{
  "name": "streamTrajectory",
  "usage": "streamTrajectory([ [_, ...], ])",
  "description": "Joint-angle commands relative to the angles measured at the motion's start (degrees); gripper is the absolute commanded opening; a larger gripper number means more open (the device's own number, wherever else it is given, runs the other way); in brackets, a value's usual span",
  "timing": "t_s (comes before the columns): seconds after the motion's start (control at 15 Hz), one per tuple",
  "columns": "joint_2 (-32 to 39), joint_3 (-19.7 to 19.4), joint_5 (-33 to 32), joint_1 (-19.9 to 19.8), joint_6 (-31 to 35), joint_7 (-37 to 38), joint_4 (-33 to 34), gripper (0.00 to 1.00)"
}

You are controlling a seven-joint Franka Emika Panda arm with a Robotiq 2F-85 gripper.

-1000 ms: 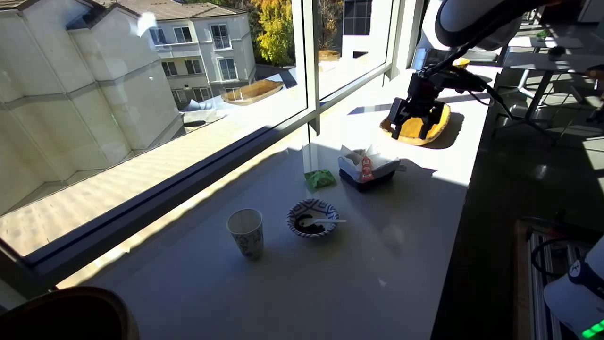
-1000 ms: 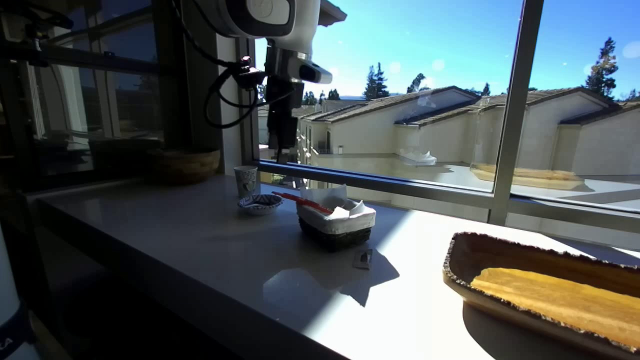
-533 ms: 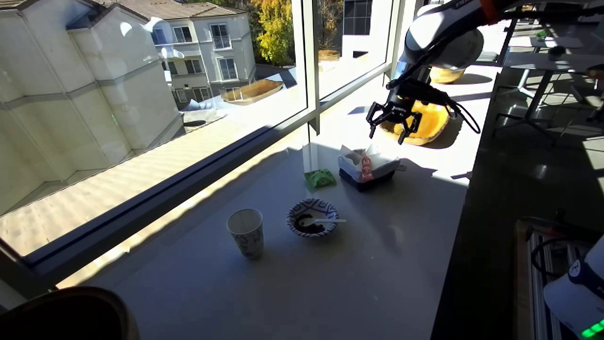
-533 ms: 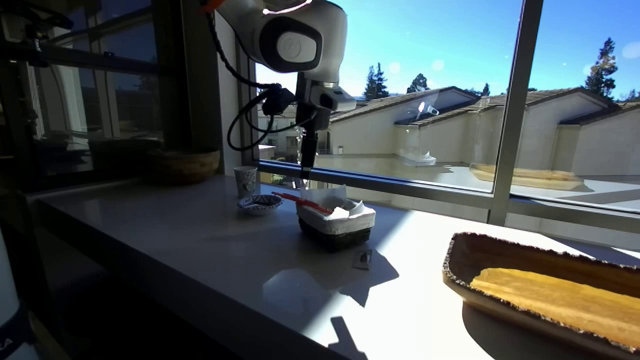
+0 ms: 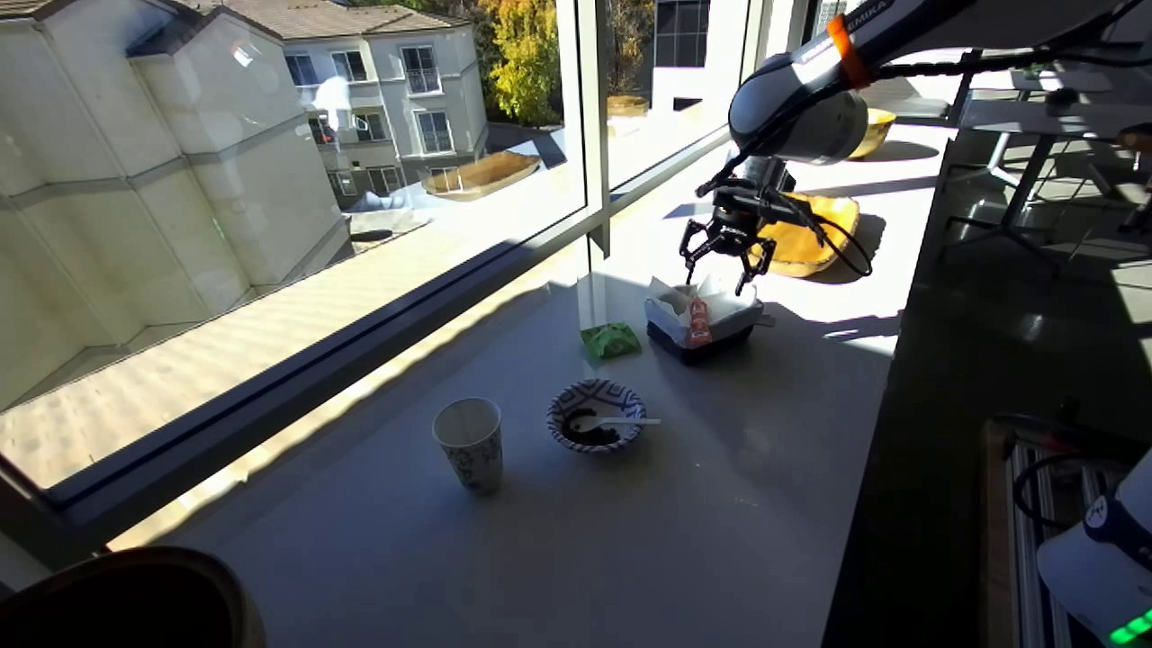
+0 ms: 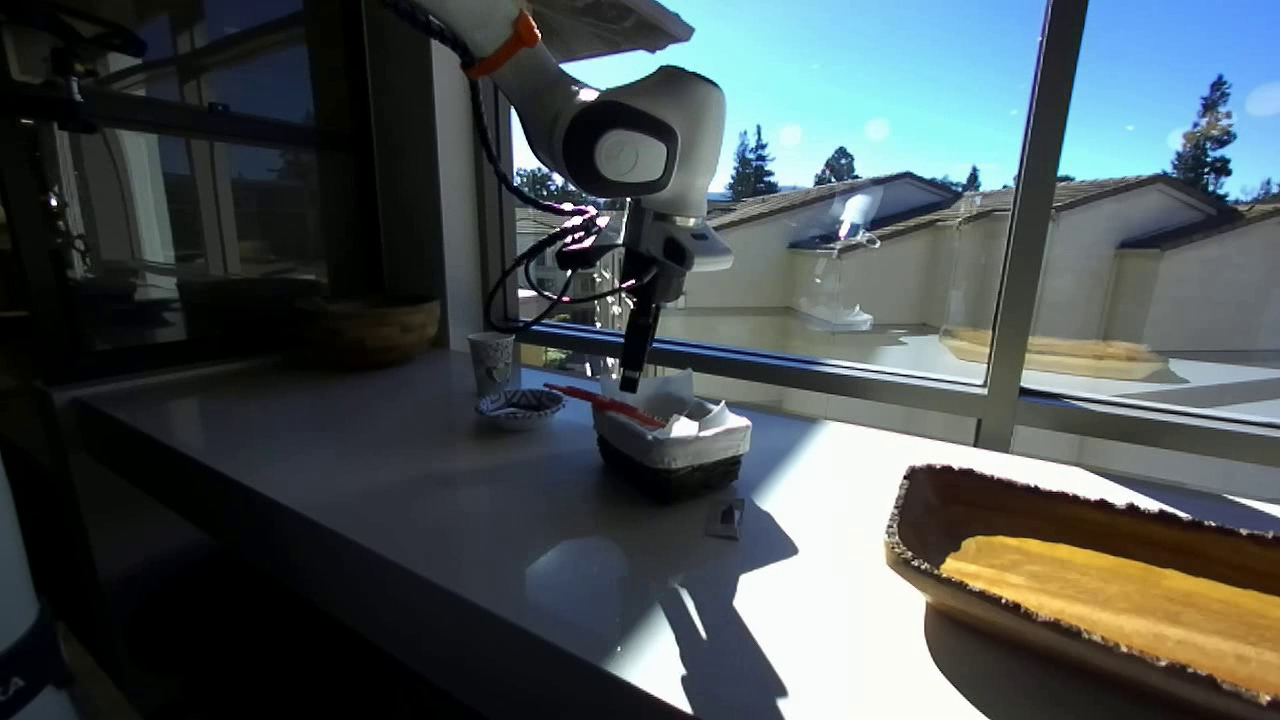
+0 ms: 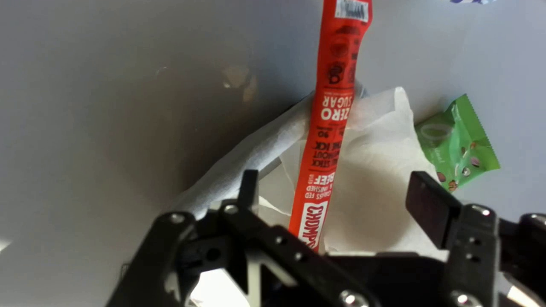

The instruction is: Put the red object directly onto the counter

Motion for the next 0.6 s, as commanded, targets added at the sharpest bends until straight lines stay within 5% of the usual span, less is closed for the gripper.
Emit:
streamTrajectory([
  [0.0, 3.72, -0.26, 0.88, 0.06, 0.09, 1.04, 2.80, 0.58],
  [0.13, 4.97, -0.35, 0.97, -0.04, 0.27, 0.60, 3.51, 0.48],
  [0.4, 6.80, -0.47, 0.62, 0.15, 0.21, 0.93, 4.48, 0.45],
  [0.47, 7.20, -0.47, 0.36, 0.25, 0.27, 1.03, 4.55, 0.36],
  [0.53, 7.59, -0.50, 0.17, 0.30, 0.14, 1.14, 4.70, 0.39],
])
